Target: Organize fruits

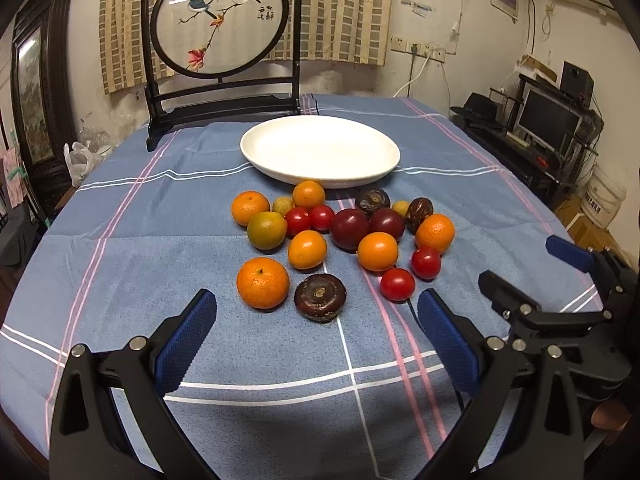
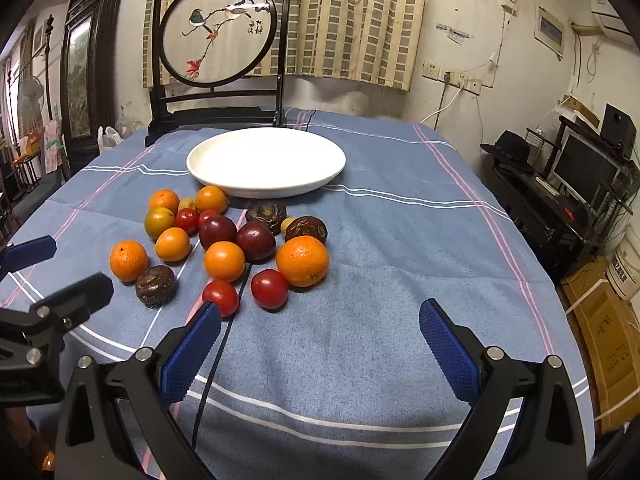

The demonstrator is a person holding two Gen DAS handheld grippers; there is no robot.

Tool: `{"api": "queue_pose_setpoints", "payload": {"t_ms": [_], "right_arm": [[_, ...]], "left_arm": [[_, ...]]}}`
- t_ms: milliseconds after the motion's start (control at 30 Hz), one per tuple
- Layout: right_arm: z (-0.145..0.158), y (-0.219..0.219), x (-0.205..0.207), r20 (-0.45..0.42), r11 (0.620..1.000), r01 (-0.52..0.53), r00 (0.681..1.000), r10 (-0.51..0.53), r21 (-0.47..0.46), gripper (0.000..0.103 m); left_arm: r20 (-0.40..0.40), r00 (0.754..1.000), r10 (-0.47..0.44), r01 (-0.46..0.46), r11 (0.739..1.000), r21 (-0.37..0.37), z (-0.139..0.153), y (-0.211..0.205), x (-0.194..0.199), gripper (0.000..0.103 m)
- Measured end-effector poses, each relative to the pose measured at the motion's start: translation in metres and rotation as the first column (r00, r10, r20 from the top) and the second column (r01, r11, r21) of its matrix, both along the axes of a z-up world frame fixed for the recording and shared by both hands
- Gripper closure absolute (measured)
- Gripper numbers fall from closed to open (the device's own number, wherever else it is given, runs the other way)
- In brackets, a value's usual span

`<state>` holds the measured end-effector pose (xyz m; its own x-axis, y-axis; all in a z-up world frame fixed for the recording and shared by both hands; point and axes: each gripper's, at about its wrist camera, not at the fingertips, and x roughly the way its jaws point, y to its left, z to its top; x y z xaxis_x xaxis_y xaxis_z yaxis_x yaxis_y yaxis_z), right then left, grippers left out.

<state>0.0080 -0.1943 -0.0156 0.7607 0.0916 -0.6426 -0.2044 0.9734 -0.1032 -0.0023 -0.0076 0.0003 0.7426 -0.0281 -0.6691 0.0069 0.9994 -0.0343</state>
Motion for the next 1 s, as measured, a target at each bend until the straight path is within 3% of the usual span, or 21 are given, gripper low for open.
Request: {"api": "queue_pose_setpoints", "payload": {"t_ms": [500, 1000], "right_arm": [[-0.0061, 0.0028, -0.0044, -0.014, 0.999, 0.000, 1.000, -0.001, -0.051, 0.004], [-0.0051, 0.0061, -0.0088, -0.012, 0.998, -0.034, 0.999, 0.033, -0.046, 0.004]], "left_arm": [[0.012, 1.000, 0.005, -0.005, 0.999, 0.037, 0.0003, -0.0028, -0.0040, 0.005], [-0.011, 1.000, 0.014, -0.014, 1.000, 0.020, -0.0035, -0.0009, -0.0050, 0.005]]}}
